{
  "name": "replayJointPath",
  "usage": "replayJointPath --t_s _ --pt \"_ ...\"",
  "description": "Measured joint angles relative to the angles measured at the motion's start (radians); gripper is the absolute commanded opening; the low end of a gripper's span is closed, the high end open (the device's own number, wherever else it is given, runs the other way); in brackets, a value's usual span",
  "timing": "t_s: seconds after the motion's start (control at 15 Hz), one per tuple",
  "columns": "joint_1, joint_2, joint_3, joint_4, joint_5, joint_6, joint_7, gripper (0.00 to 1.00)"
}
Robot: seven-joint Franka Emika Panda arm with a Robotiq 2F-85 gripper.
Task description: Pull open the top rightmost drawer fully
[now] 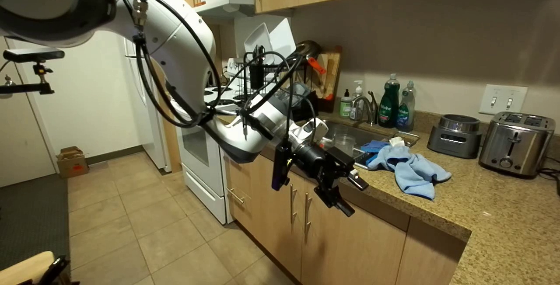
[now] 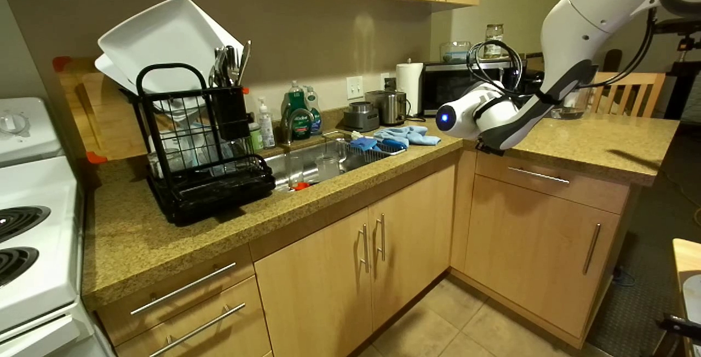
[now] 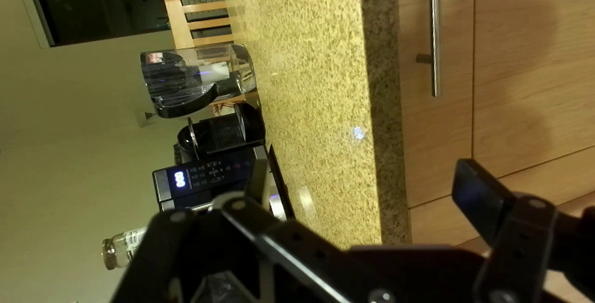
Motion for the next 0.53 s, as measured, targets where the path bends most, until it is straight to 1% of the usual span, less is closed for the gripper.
replayJointPath --t_s 0.27,0.53 --pt "0.011 0.004 0.001 0.0 0.0 0.0 0.0 1.0" --pt "0.063 0.026 0.009 -0.002 0.0 -0.013 0.003 1.0"
